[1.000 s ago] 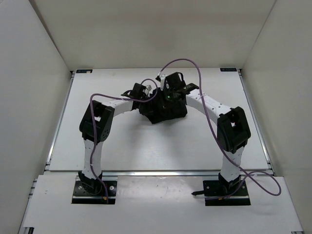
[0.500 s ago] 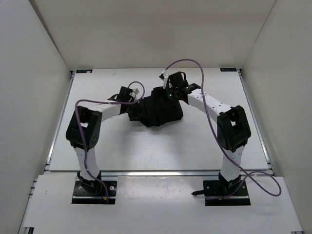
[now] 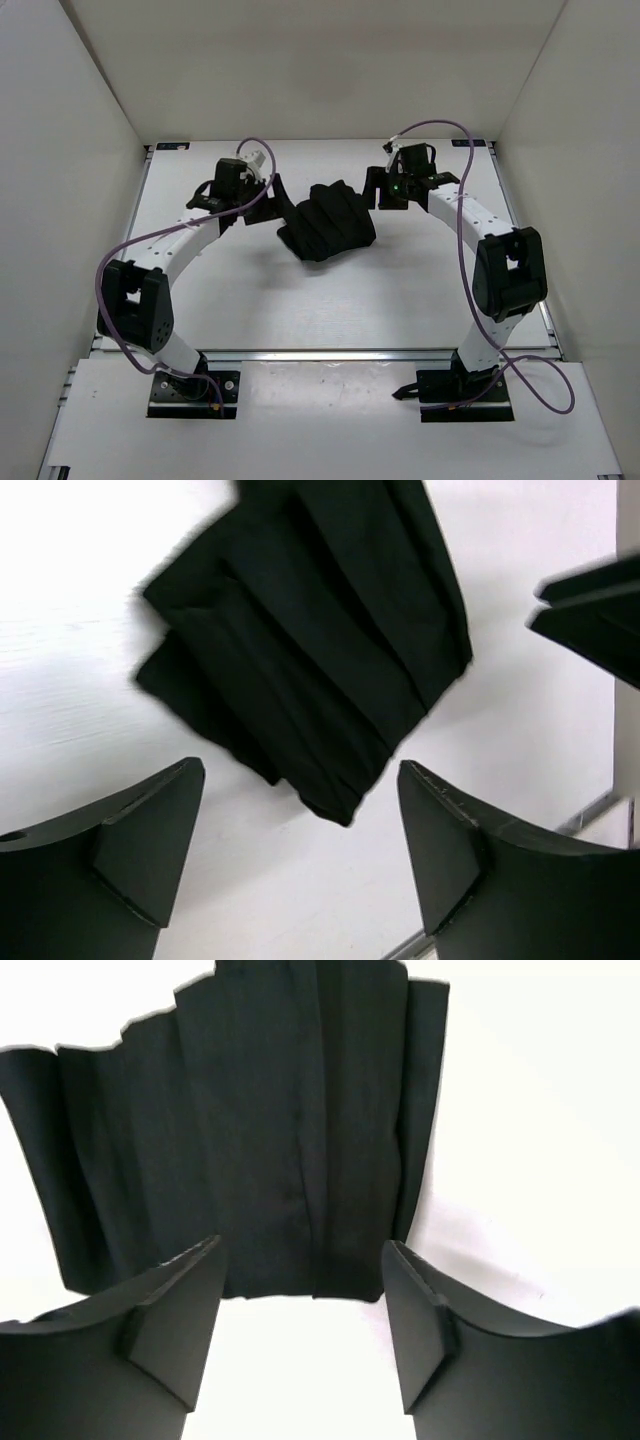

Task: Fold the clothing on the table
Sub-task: Fold the skirt

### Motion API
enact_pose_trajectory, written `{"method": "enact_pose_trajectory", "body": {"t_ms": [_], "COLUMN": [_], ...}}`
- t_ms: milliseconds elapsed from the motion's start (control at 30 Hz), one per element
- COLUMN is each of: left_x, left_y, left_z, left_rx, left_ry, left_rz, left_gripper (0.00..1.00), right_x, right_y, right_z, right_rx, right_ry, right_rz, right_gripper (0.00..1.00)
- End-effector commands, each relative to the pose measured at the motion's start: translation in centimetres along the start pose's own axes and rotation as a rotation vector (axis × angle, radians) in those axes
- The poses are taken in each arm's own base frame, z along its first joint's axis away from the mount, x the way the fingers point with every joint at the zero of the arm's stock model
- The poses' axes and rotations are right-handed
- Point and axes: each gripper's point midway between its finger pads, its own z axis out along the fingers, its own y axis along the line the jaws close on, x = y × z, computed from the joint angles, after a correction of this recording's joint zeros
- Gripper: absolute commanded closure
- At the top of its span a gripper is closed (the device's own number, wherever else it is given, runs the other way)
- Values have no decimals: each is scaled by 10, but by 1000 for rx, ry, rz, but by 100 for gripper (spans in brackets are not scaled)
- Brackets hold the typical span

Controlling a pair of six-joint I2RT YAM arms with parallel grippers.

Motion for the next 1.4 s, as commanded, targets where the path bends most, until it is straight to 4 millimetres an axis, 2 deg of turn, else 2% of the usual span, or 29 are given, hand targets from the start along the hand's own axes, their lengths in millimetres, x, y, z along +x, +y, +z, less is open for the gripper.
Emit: {"method": "enact_pose_trajectory", "body": {"t_ms": [0,100,133,167,233,333,433,600,667,733,767,833,867,933,1033,1067,1167,1200,1267,1367], "left_x": [20,40,34,45,56,68,85,107,104,102,98,83,73,51,18,9,0,1,9,18], "left_y": [-31,-52,-57,-61,-64,-59,-47,-5,6,6,2,-3,-1,-6,2,17,42,59,80,92], "left_z": [3,12,13,18,23,32,43,61,60,52,51,41,37,22,-4,-17,-42,-50,-65,-74], "left_rx": [114,188,211,217,236,219,171,25,-18,-18,-9,-12,-27,-31,-99,-180,-302,-368,-464,-523], "left_ry": [37,49,18,39,67,92,116,206,207,193,182,140,123,68,-41,-77,-113,-105,-68,-22], "left_rz": [49,61,53,52,17,-2,-8,-41,-51,-38,-33,-23,-23,-9,9,16,31,24,44,70], "left_gripper": [13,21,21,23,32,34,33,34,35,34,32,26,23,17,8,4,2,1,2,1], "right_x": [13,14,13,9,6,13,18,15,10,5,6,-7,-5,-25,-28,-31,-26,-26,-18,-6], "right_y": [-7,-9,-12,-10,-8,-7,-17,-28,-35,-40,-45,-50,-56,-62,-71,-72,-73,-73,-67,-60], "right_z": [5,1,3,-1,-1,7,12,5,0,-4,-6,-13,-15,-24,-31,-33,-34,-34,-30,-24], "right_rx": [-27,-77,-81,-82,-96,-105,-110,-110,-94,-69,-51,-26,-14,46,143,168,157,149,121,107], "right_ry": [52,29,15,-5,-23,2,27,18,2,-4,6,6,34,22,54,45,42,36,52,73], "right_rz": [26,48,42,35,13,1,21,27,15,8,17,10,32,-19,-78,-98,-93,-91,-88,-115], "right_gripper": [36,33,34,34,35,36,37,37,36,34,29,23,19,14,10,9,11,11,13,14]}}
